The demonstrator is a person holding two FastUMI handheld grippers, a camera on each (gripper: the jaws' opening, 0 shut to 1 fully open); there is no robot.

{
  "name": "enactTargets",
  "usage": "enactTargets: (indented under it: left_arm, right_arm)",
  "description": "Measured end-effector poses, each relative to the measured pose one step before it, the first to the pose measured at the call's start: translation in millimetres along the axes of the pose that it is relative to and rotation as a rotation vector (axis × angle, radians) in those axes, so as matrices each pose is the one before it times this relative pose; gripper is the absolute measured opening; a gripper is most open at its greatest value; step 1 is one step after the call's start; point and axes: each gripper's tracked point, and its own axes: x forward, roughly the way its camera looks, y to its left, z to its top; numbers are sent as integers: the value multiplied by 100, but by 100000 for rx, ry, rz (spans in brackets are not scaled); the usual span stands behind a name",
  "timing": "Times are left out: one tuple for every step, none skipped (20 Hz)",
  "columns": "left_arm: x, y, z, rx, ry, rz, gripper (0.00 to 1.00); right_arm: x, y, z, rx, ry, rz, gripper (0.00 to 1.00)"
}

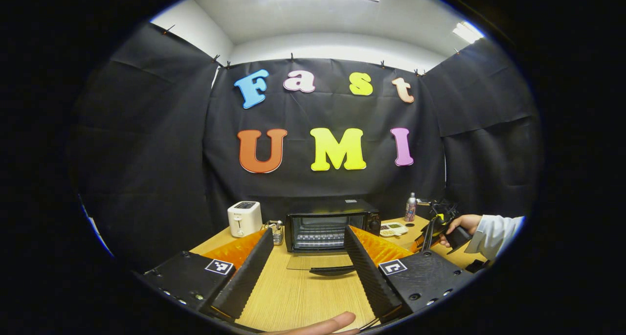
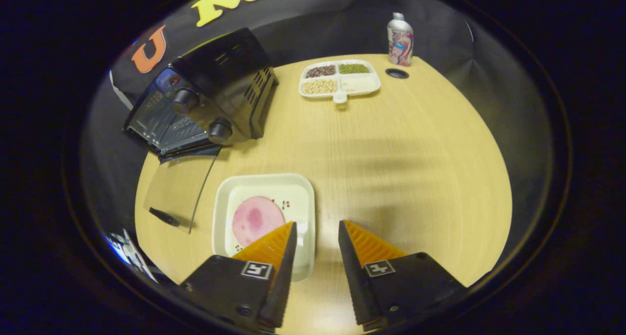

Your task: Open the electric oven with the left hand, put the food in, and close the electric oven.

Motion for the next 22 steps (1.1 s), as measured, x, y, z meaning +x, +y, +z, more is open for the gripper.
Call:
enactTargets:
  left_arm:
    - [93,-275,-85,-620,464,-718,92]
    - [61,32,31,-36,312,-421,92]
    - [173,-149,-35,170,171,-311,92]
    - [202,-44,31,157,327,261,92]
    - [175,-31,-199,213,938,132,93]
    - [141,-157,-172,217,637,159,93]
    - [175,-49,25,321,443,225,92]
    - [156,-168,14,139,379,262,92]
    - [158,-38,-30,-209,225,185,92]
    - [1,-280,41,-247,421,-357,92]
    - [-6,-273,-29,-393,473,-533,92]
    - [-18,-161,110,-276,72,-379,92]
    - [46,-65,123,-1,25,32,92]
    - [30,1,118,-55,-83,184,92]
    - [-86,-103,123,-107,147,77,92]
    - [-54,-274,70,117,-70,-209,92]
    - [-73,-179,50,502,113,-195,92]
    - [-109,32,145,795,-18,318,92]
    - [-60,74,64,659,-15,591,92]
    - [-120,-71,97,166,-172,340,92]
    - [-82,-162,138,-261,-368,-92,92]
    - [-75,-193,124,-332,-374,-507,92]
  right_arm:
    - [308,43,-166,497,2614,1415,40]
    - [-115,190,213,-1815,275,1579,35]
    - [823,251,-139,-2501,2784,3742,28]
    - [-376,581,-175,-987,2050,4448,15]
    - [512,89,-159,3608,2148,3296,2]
    - [345,213,322,3489,578,3472,2]
    - [-889,-95,62,2496,384,3581,1]
    - [414,-1,-167,2362,969,3790,4]
    - [31,156,-36,3047,761,3940,2]
    - [-96,-45,-216,3361,521,4387,2]
    - [26,145,-208,4137,363,5241,4]
    - [160,244,-96,4337,109,6110,4]
    - [113,216,-85,4985,251,5730,4]
    - [-16,71,-82,3949,-330,3671,4]
    - [99,-112,25,1025,-150,1762,1]
    - [-353,-301,-191,-835,202,262,1]
    - [-465,-371,-118,-661,-976,-753,0]
    - [-762,-434,-91,-133,-1545,-1206,0]
    - [-547,-496,81,-522,-1565,-1708,0]
    - [-371,-548,104,-384,-1427,-1781,0]
    - [-503,-520,-3,-360,-1133,-1519,0]
    - [-653,-519,-207,21,-1098,-1276,0]
